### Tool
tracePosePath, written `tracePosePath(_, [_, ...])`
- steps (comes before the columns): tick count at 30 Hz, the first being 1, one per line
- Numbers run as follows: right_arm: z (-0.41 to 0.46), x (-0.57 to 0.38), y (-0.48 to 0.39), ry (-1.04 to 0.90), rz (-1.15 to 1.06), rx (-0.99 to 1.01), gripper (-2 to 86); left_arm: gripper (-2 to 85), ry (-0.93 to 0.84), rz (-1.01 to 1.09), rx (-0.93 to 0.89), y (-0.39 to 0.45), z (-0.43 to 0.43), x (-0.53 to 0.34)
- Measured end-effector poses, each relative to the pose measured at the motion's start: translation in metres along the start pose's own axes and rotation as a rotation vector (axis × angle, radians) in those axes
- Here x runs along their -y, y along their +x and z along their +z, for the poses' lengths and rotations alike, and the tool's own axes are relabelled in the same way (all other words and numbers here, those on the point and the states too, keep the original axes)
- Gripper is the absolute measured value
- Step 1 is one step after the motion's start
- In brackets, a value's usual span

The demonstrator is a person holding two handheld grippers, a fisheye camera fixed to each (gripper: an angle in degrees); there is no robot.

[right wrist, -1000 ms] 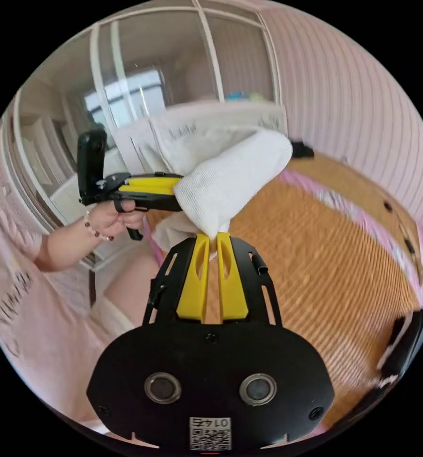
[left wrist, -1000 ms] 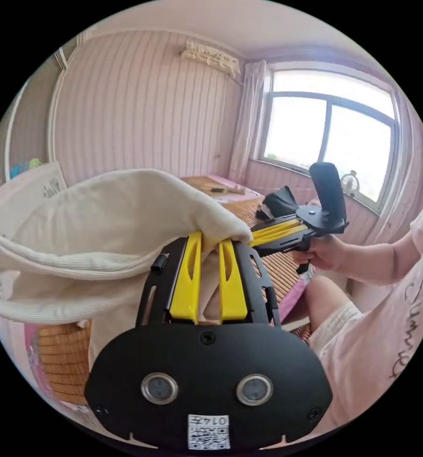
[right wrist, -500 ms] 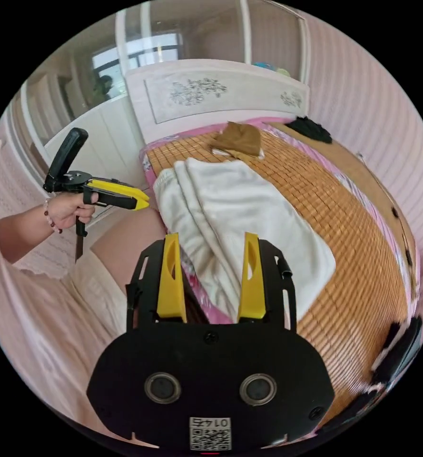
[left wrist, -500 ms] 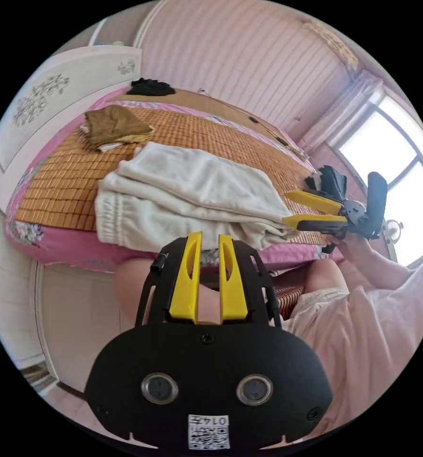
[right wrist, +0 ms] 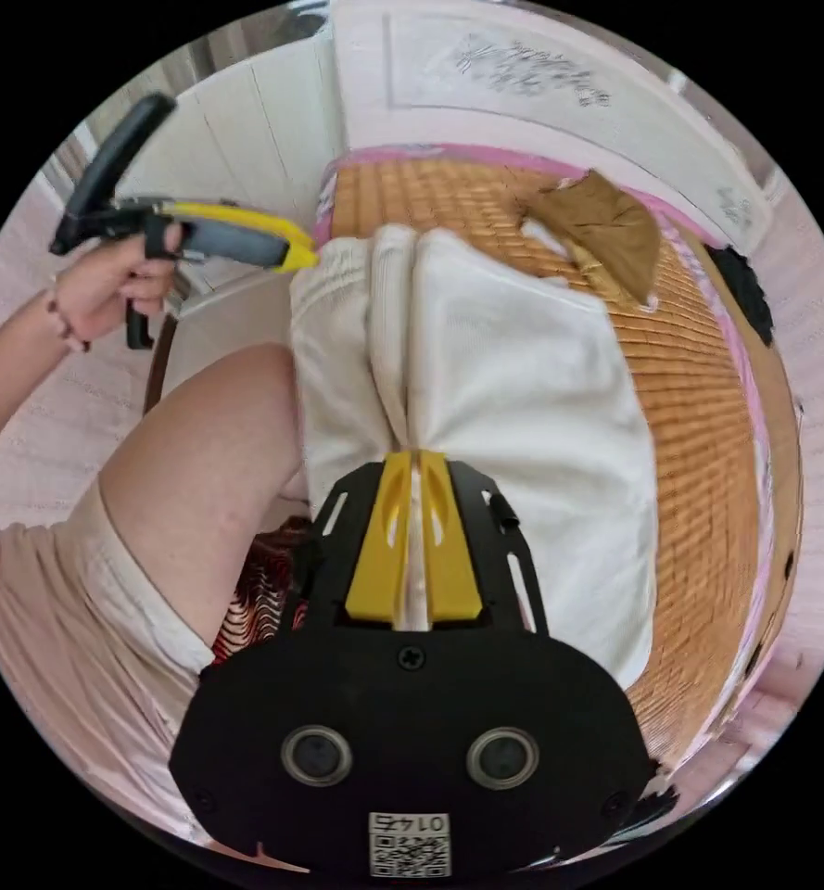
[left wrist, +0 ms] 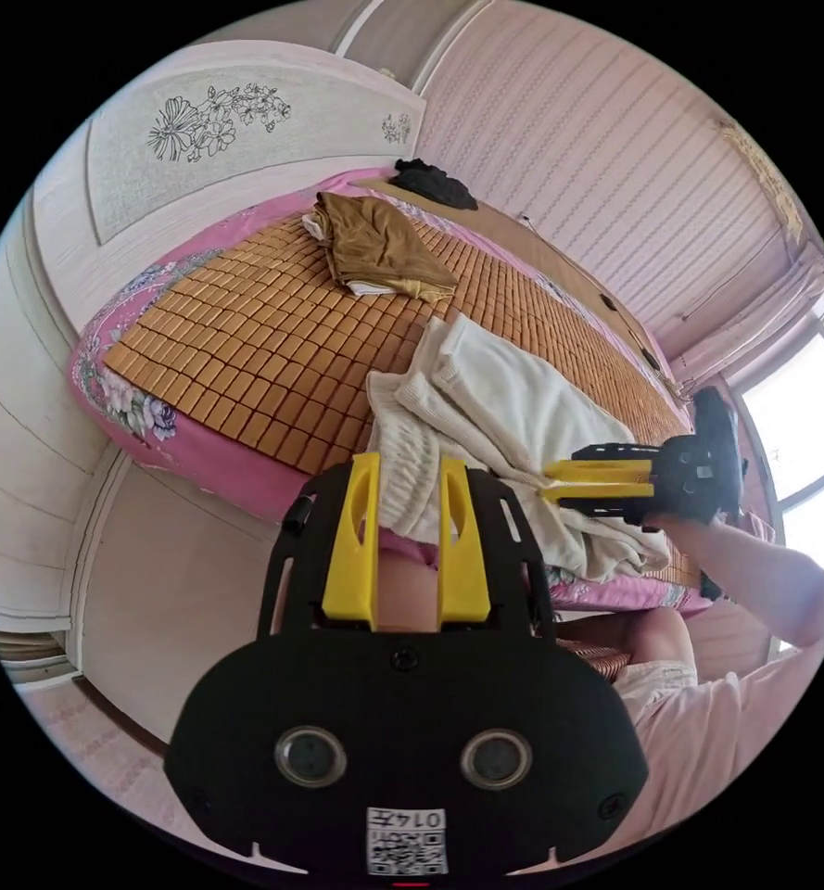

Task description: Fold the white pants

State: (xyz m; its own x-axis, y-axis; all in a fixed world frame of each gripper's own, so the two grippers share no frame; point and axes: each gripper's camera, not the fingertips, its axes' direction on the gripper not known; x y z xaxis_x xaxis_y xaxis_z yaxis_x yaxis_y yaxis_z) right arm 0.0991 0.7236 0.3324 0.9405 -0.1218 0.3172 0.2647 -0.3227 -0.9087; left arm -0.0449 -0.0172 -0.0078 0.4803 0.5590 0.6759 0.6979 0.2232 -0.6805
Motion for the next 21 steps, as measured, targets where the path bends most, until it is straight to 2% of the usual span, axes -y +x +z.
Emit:
tracePosePath(2, [-0.043,-0.027,0.026,0.129,0.111,0.025,1.3,10.7,-0.02,0.018,0.015,-0.001,0.013,0.015])
tracePosePath(5, [-0.119,-0.103,0.073,0.314,0.392,-0.011,0.6,11.3,-0.073,0.021,0.045,-0.003,0.038,0.039])
tracePosePath(7, [-0.168,-0.184,0.095,0.403,0.6,-0.072,0.4,12.2,-0.077,0.023,0.066,-0.001,0.047,0.049])
tracePosePath(11, [-0.204,-0.302,0.101,0.344,0.911,-0.221,0.4,13.5,-0.117,0.037,0.109,0.009,0.062,0.069])
tracePosePath(13, [-0.202,-0.371,0.099,0.224,1.153,-0.272,0.4,13.5,-0.133,0.052,0.141,0.012,0.067,0.071])
tracePosePath(16, [-0.21,-0.426,0.08,0.169,1.431,-0.364,0.6,13.1,-0.181,0.088,0.149,0.011,0.078,0.07])
tracePosePath(18, [-0.222,-0.416,0.064,0.248,1.412,-0.425,1.1,12.3,-0.174,0.057,0.096,0.003,0.076,0.072])
tracePosePath(20, [-0.224,-0.372,0.056,0.295,1.244,-0.429,2.1,12.2,-0.178,0.032,0.065,-0.001,0.072,0.074])
tracePosePath(21, [-0.218,-0.328,0.055,0.284,1.087,-0.395,3.0,12.0,-0.167,0.041,0.064,0.001,0.068,0.075])
